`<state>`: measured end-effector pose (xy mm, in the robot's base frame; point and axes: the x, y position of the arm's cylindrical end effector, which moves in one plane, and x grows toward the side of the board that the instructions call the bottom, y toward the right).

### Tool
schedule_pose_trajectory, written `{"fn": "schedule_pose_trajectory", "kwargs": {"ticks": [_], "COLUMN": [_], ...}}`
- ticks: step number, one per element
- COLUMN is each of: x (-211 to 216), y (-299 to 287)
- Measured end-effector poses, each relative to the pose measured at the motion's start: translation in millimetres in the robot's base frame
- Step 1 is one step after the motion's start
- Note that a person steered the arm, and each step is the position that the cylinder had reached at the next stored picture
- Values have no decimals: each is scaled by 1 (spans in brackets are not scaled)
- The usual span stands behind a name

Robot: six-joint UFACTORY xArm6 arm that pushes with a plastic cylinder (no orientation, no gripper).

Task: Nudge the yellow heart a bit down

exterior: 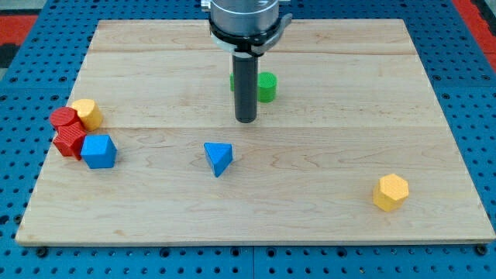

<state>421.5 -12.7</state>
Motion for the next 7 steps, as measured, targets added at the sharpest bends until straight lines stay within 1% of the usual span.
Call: {"fn": "schedule_pose_trajectory", "kwargs": {"ticks": [1,2,3,4,5,6,7], "x": [-2,0,-30,-36,-28,-29,-38], "y": [-37,-109,-129,-160,-202,-236,-282]}}
